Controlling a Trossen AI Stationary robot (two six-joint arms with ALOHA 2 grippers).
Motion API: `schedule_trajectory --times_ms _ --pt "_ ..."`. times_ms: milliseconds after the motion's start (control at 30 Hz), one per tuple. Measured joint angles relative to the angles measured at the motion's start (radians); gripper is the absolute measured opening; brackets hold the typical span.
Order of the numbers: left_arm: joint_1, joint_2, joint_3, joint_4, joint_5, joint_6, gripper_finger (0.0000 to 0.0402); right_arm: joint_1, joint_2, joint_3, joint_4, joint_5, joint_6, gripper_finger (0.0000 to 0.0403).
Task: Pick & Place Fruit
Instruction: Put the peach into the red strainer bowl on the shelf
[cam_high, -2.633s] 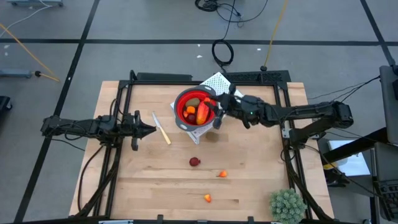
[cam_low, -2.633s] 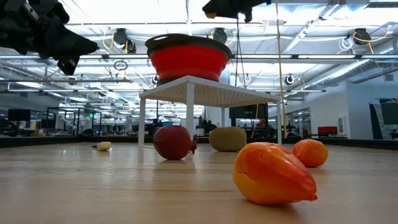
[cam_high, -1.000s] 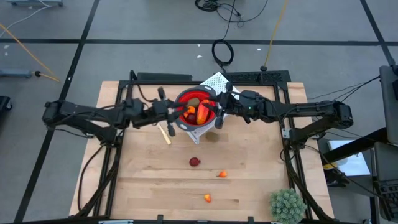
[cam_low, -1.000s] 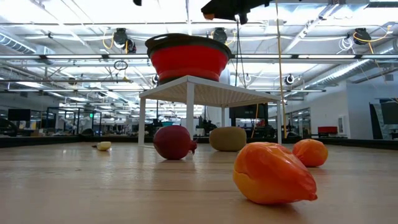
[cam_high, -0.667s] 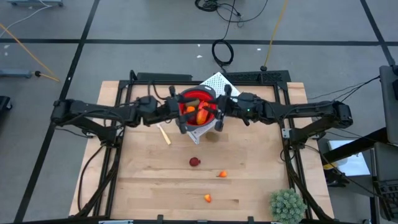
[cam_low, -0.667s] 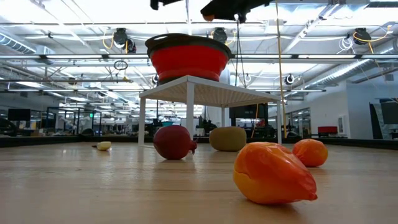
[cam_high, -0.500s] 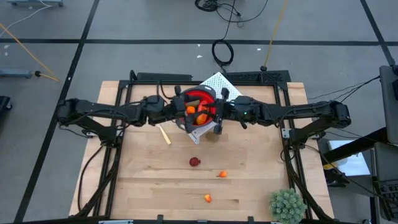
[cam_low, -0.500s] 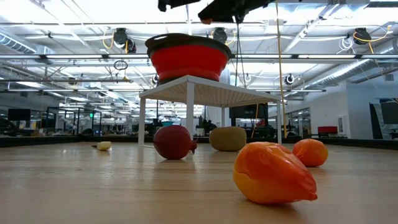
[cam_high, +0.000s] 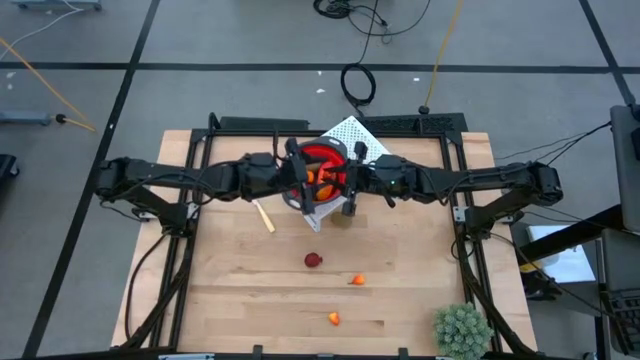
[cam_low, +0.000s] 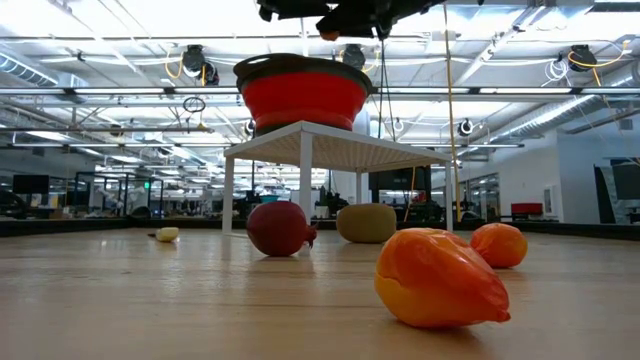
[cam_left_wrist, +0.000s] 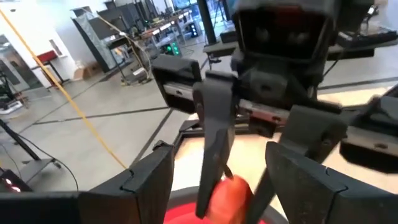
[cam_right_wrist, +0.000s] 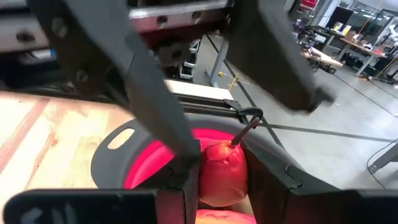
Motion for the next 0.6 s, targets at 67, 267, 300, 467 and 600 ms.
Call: schedule_trajectory --times_ms 67,267,300,467,600 --pt "0.001 -0.001 0.000 0.007 -0.001 0.000 0.0253 0.000 0.000 0.000 -0.001 0.000 0.000 0.0098" --pt "0.005 0.011 0.000 0.005 0.000 -0.007 0.0231 0.000 0.000 0.000 -0.001 -0.002 0.001 0.0098" --pt "0.005 0.013 0.000 0.005 0.006 -0.007 0.0221 0.000 0.000 0.000 -0.001 -0.002 0.000 0.0098" --pt "0.004 0.014 0.000 0.004 0.017 -0.007 0.0167 0.000 0.000 0.000 0.000 -0.002 -0.018 0.0098" --pt "0.010 0.014 0.000 0.014 0.025 -0.007 0.0122 0.000 0.000 0.000 0.000 -0.003 -0.017 0.0098"
